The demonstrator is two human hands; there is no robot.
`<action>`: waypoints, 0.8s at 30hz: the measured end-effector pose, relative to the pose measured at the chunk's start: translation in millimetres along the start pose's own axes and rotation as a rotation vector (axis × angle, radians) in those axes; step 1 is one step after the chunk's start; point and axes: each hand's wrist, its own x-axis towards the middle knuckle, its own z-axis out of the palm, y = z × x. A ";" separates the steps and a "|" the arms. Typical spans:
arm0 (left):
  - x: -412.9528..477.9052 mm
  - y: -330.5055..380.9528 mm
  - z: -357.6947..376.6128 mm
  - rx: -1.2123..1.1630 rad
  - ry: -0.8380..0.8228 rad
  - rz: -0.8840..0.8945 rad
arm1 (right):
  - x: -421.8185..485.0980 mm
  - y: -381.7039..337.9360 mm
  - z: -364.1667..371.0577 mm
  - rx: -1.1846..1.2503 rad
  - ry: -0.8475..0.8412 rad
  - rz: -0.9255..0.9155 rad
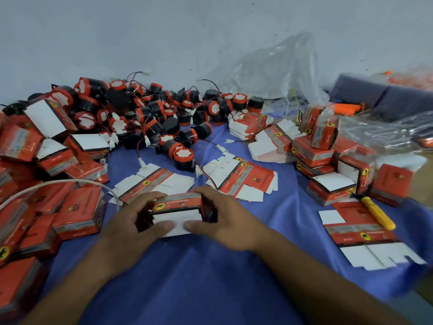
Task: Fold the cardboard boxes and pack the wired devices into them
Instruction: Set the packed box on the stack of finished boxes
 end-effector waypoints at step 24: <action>-0.6 -12.8 3.7 0.145 -0.016 -0.054 | -61.4 19.2 -165.2 -1.060 0.652 0.696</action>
